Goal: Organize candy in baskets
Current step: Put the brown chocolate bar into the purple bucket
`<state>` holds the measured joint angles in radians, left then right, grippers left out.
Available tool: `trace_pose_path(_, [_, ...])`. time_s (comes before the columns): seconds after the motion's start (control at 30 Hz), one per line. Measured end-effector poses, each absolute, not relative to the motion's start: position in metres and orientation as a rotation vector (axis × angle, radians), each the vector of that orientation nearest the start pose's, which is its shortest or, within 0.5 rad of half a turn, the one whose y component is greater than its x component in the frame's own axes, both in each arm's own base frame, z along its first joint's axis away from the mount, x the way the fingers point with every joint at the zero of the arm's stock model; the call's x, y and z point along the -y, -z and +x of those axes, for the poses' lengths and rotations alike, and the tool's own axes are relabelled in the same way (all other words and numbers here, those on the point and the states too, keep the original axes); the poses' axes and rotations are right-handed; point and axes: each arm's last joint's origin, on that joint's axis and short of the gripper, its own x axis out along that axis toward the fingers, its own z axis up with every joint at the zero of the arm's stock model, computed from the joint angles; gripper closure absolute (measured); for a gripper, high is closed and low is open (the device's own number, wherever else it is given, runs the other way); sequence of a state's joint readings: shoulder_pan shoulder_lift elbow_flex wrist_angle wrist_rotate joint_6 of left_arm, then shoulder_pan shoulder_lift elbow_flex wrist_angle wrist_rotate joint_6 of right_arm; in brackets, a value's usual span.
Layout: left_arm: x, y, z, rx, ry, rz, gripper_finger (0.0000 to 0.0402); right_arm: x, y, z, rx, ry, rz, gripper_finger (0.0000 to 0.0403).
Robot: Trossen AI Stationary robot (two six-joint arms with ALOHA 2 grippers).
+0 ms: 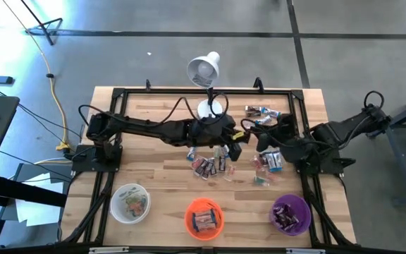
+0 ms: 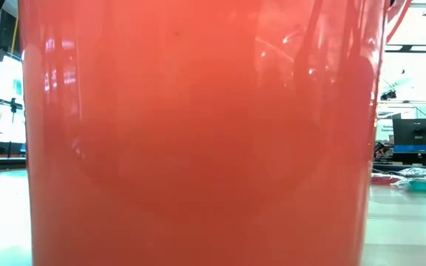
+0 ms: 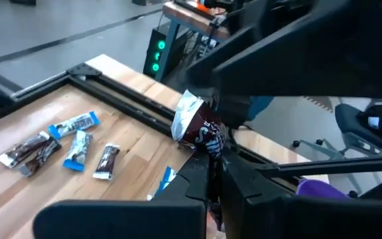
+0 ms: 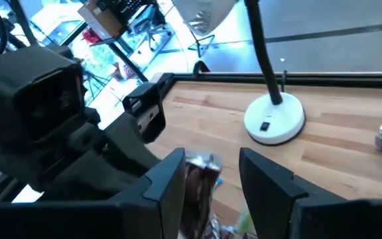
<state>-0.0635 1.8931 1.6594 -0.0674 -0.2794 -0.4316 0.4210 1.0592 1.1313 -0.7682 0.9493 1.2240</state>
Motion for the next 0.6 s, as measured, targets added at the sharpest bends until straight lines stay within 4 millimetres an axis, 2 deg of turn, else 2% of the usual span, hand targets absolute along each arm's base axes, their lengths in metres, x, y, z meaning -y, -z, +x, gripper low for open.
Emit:
trace_pose_path(0.2, [0.028,-0.339,0.445,-0.249,-0.310,-0.271,0.0401,-0.054,-0.360,0.195,-0.171,0.702,0.711,0.0267])
trace_pose_path(0.6, [0.024,-0.341,0.445,-0.240,-0.340,-0.243,0.0401,-0.051,-0.367,0.201,-0.144,0.657,0.694,0.0267])
